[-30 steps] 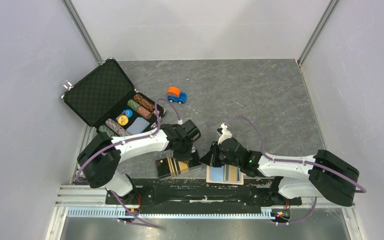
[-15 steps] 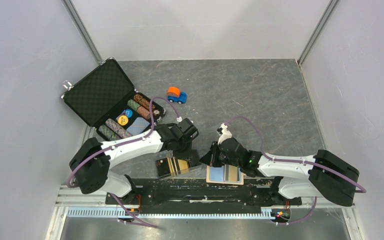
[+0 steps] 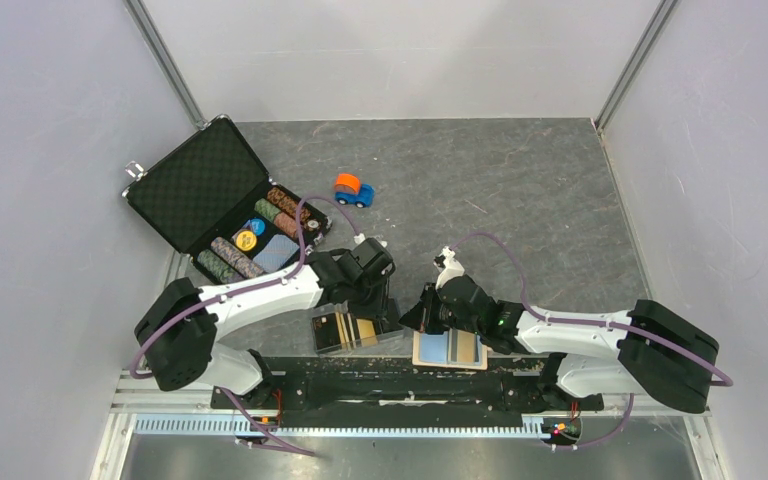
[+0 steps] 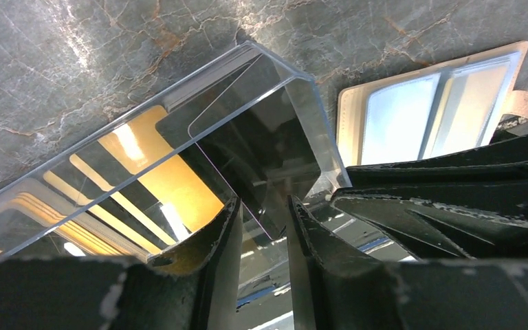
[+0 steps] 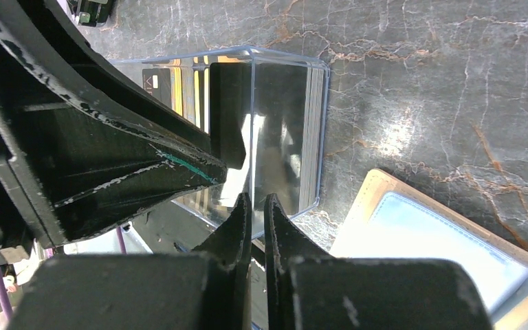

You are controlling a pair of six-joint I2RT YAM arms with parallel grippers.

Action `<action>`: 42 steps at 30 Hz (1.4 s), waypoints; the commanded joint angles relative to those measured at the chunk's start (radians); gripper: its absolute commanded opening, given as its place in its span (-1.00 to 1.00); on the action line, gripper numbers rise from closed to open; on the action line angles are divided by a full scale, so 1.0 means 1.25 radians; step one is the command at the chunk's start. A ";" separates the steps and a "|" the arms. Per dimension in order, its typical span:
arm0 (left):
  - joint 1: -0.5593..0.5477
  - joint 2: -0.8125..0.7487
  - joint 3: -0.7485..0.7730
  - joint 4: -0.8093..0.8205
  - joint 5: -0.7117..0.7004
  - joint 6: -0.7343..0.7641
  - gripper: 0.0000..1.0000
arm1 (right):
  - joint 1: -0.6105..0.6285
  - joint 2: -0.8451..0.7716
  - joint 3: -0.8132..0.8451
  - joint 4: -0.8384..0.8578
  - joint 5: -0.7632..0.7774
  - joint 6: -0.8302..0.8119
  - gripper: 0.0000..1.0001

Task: Put the credit cards into the card holder
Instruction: Pick up the credit card from the storage box.

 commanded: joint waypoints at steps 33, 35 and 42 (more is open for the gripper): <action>-0.004 -0.006 -0.007 0.097 -0.035 -0.037 -0.32 | 0.007 -0.030 0.041 0.035 -0.022 0.007 -1.00; -0.004 -0.013 -0.009 0.108 -0.031 -0.030 -0.10 | 0.007 -0.028 0.042 0.036 -0.022 0.007 -1.00; -0.003 -0.079 -0.023 0.132 -0.037 -0.033 0.30 | 0.007 -0.023 0.056 0.023 -0.023 -0.009 -0.91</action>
